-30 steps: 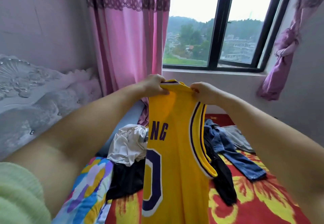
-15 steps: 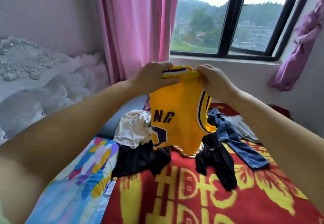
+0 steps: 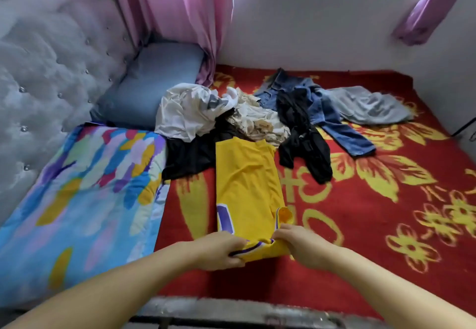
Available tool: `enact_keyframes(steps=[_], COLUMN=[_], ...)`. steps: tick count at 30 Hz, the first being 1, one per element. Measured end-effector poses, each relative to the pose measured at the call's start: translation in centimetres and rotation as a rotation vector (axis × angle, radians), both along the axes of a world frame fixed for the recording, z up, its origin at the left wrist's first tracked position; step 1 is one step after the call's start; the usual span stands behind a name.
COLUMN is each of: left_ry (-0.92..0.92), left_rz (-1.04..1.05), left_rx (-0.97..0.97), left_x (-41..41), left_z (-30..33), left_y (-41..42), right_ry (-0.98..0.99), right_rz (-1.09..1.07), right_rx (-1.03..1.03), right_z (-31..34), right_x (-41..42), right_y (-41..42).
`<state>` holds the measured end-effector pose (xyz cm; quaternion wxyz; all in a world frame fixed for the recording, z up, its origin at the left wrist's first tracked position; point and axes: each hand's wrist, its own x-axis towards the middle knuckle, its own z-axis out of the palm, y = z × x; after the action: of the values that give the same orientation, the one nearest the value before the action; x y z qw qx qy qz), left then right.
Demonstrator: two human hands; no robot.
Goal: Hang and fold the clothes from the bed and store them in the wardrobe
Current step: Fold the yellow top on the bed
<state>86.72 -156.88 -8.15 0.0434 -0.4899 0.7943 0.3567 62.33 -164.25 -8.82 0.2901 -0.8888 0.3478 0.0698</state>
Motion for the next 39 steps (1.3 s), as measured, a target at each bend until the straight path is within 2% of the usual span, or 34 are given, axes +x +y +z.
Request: enact_keyframes(steps=[8, 13, 16, 18, 20, 22, 24, 26, 29, 31, 33, 35, 39], left_ry=[0.008, 0.083, 0.016, -0.060, -0.233, -0.406, -0.452, -0.408, -0.376, -0.422, -0.455, -0.448, -0.451], left_rz=[0.059, 0.233, 0.312, 0.405, 0.534, 0.595, 0.514, 0.369, 0.184, 0.161, 0.129, 0.056, -0.005], left_rx=[0.258, 0.427, 0.352, 0.213, 0.041, -0.054, -0.168, -0.237, -0.127, -0.052, -0.082, -0.061, -0.004], left_x=[-0.7, 0.1, 0.9, 1.1, 1.3, 0.8, -0.8, -2.8, -4.2, -3.6, -2.8, -2.4, -1.0], left_z=[-6.8, -9.1, -10.2, -12.4, -15.9, -19.2, -22.5, -25.3, -27.5, -28.6, -29.6, -29.8, -30.0], left_y=[7.6, 5.1, 1.2, -2.6, -5.9, -7.0, -5.7, -1.8, 4.8, 6.6, 6.5, 5.8, 5.7], right_ry=[0.107, 0.115, 0.114, 0.070, -0.001, -0.017, -0.004, 0.049, 0.284, 0.434, 0.505, 0.449, 0.484], right_rz=[-0.103, -0.211, -0.290, -0.388, -0.536, -0.601, -0.480, -0.197, 0.136, 0.172, 0.149, 0.149, 0.176], right_rx=[0.203, 0.290, 0.276, 0.218, 0.084, -0.053, -0.116, -0.168, -0.101, -0.054, -0.019, 0.031, 0.092], right_z=[-6.2, -8.1, -9.0, -11.1, -14.4, -17.2, -19.7, -22.5, -24.4, -25.4, -25.9, -26.6, -26.7], right_x=[-0.5, 0.5, 2.1, 3.3, 4.3, 5.2, 5.9, 5.3, 2.5, 0.7, 0.1, -0.1, -0.3], right_y=[8.7, 6.0, 2.6, -0.5, -3.5, -4.9, -3.8, -0.4, 4.4, 4.9, 4.2, 3.4, 2.3])
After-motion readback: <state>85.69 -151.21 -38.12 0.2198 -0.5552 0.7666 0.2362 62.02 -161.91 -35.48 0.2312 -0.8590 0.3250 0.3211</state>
